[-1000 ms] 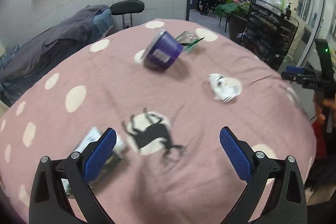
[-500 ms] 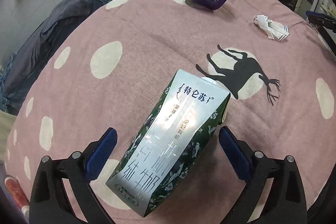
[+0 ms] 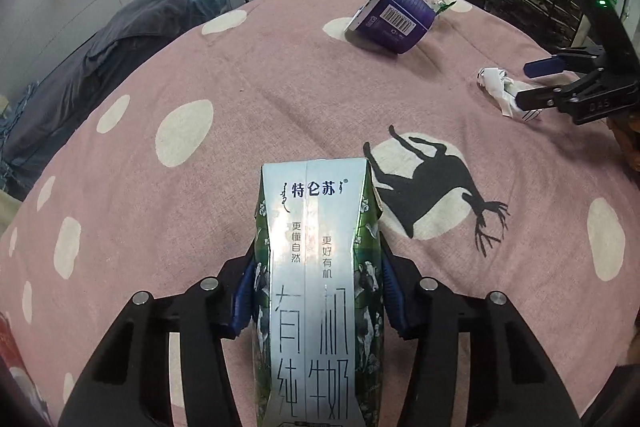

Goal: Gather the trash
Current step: 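Grasp the green-and-white milk carton with the left gripper while the right gripper grasps the striped napkin, then carry both items to the bin and open the right gripper to drop the napkin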

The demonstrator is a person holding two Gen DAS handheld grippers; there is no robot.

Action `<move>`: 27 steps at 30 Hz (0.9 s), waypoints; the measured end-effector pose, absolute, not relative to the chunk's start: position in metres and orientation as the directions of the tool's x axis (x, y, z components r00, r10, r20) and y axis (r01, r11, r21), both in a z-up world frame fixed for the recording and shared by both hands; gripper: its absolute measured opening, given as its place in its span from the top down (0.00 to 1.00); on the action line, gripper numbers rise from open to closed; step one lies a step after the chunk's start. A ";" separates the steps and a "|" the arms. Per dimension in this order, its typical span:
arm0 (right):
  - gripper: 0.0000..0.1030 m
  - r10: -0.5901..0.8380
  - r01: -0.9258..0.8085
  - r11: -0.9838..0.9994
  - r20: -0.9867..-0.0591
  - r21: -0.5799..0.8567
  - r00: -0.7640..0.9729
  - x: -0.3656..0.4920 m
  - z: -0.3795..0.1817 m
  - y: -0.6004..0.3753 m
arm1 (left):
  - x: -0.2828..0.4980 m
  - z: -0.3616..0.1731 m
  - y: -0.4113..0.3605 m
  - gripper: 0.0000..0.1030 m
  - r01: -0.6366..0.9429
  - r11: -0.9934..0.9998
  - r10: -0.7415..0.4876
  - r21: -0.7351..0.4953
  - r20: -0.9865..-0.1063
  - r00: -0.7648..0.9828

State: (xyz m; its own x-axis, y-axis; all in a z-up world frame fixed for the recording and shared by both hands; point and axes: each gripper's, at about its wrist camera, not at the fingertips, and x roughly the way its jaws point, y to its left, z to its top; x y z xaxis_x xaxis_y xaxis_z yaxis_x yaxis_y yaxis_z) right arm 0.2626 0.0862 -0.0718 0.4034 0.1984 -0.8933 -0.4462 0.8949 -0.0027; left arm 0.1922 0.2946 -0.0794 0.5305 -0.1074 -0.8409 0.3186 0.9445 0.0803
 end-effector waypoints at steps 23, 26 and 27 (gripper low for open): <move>0.69 0.312 -0.437 0.896 -0.816 0.082 0.487 0.230 -0.042 0.032 | 0.183 -0.040 0.190 0.51 0.268 0.961 -0.127 0.071 -0.745 0.655; 0.69 0.315 -0.415 0.905 -0.802 0.093 0.508 0.221 -0.037 0.012 | 0.183 -0.040 0.171 0.51 0.279 0.958 -0.137 0.070 -0.740 0.658; 0.69 0.311 -0.407 0.909 -0.797 0.090 0.519 0.217 -0.035 0.001 | 0.184 -0.040 0.164 0.51 0.289 0.955 -0.153 0.058 -0.740 0.655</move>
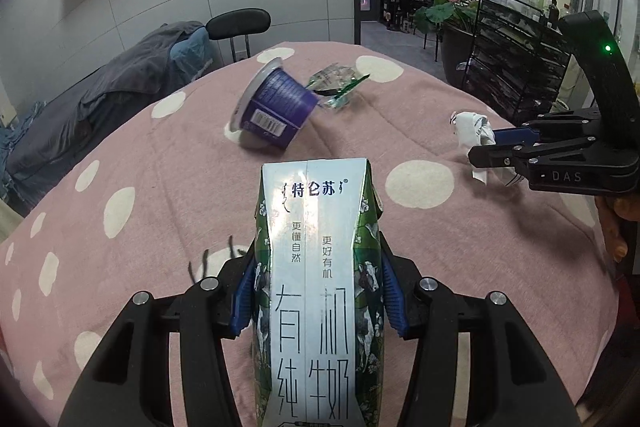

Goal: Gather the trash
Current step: 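Carry both items to the bin and open the right gripper to drop the napkin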

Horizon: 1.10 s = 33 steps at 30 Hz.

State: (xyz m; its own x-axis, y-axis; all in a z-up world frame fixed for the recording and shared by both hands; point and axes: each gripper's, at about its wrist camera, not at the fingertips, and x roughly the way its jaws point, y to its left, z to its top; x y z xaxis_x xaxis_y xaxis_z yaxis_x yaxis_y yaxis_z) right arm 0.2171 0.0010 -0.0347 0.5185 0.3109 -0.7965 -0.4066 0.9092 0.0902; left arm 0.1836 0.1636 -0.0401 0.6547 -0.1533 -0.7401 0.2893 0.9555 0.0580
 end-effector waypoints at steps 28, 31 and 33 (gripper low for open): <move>0.69 0.091 0.031 0.988 -0.741 0.150 0.665 0.164 -0.047 -0.221 | 0.189 -0.027 -0.031 0.51 0.533 0.842 -0.450 -0.083 -0.654 0.608; 0.69 0.061 0.077 0.986 -0.753 0.146 0.655 0.163 -0.059 -0.239 | 0.191 -0.028 -0.047 0.50 0.552 0.829 -0.471 -0.095 -0.650 0.596; 0.69 0.049 0.103 0.983 -0.761 0.150 0.647 0.162 -0.066 -0.251 | 0.193 -0.029 -0.056 0.51 0.560 0.822 -0.481 -0.101 -0.649 0.589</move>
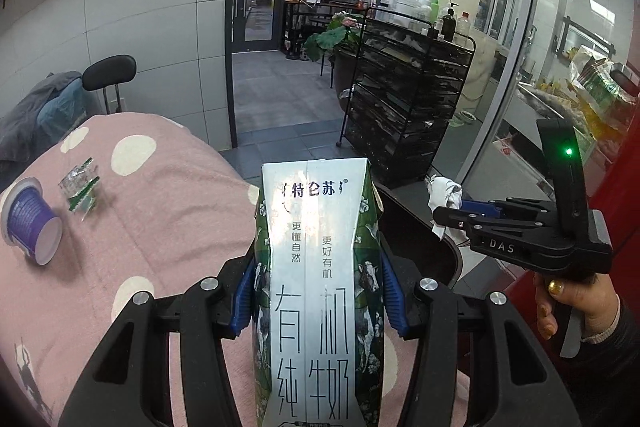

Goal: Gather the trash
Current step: 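Carry both items to the bin and open the right gripper to drop the napkin, then lower the milk carton into the bin and open the left gripper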

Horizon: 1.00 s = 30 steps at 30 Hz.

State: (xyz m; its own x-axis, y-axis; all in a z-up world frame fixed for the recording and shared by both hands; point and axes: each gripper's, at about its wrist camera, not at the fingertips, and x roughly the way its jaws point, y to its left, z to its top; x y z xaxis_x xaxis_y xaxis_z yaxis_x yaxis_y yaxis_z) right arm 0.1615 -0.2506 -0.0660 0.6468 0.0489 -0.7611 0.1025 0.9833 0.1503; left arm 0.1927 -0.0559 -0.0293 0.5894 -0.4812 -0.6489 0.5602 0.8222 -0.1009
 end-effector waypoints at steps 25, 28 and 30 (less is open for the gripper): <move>0.42 0.006 0.275 0.949 -0.881 0.155 0.473 0.194 -0.183 -0.306 | 0.189 -0.048 -0.137 0.50 0.640 0.757 -0.545 -0.134 -0.670 0.504; 0.42 0.002 0.282 0.947 -0.881 0.154 0.472 0.190 -0.184 -0.309 | 0.190 -0.051 -0.145 0.50 0.639 0.755 -0.546 -0.147 -0.679 0.490; 0.42 -0.004 0.291 0.944 -0.879 0.153 0.476 0.183 -0.181 -0.310 | 0.193 -0.053 -0.151 0.50 0.638 0.754 -0.549 -0.158 -0.685 0.479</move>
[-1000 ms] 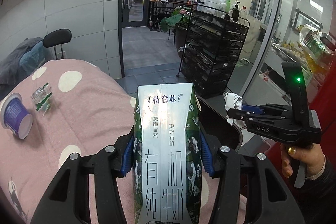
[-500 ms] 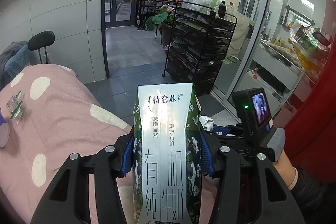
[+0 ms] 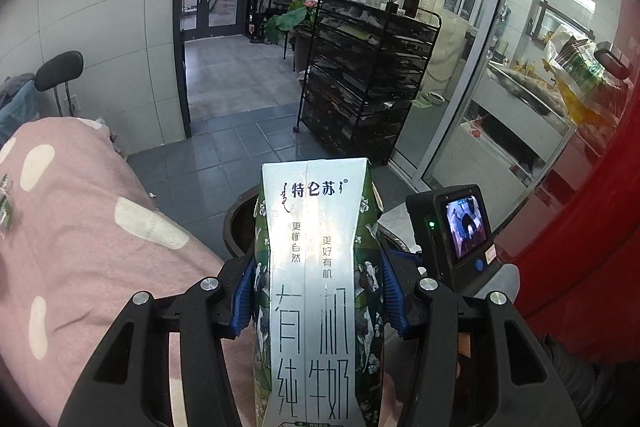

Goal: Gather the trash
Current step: 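Lower the milk carton into the bin and open the left gripper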

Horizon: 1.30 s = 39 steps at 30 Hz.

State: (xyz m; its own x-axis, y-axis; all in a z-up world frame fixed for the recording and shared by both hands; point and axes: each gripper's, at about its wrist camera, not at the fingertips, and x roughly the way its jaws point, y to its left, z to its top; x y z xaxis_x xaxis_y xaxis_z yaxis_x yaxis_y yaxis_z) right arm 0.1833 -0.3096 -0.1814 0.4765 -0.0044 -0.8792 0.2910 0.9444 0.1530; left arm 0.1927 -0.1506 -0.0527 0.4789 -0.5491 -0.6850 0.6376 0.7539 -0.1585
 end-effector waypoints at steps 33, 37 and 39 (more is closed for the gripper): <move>0.30 -0.097 0.420 0.895 -0.854 0.149 0.511 0.138 -0.161 -0.352 | 0.227 -0.104 -0.208 0.50 0.608 0.756 -0.505 -0.243 -0.807 0.305; 0.30 -0.104 0.431 0.890 -0.856 0.147 0.507 0.136 -0.162 -0.356 | 0.229 -0.108 -0.212 0.49 0.608 0.757 -0.500 -0.242 -0.813 0.299; 0.30 -0.106 0.436 0.887 -0.856 0.148 0.505 0.135 -0.162 -0.358 | 0.231 -0.110 -0.213 0.36 0.604 0.760 -0.496 -0.239 -0.814 0.301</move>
State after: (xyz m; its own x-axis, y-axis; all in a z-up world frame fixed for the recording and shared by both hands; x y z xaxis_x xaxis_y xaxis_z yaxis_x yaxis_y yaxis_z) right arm 0.1351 -0.3583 -0.1620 0.5054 -0.1057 -0.8564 0.4365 0.8874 0.1481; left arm 0.2309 -0.2133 -0.1098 0.3010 -0.4960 -0.8145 0.6043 0.7599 -0.2395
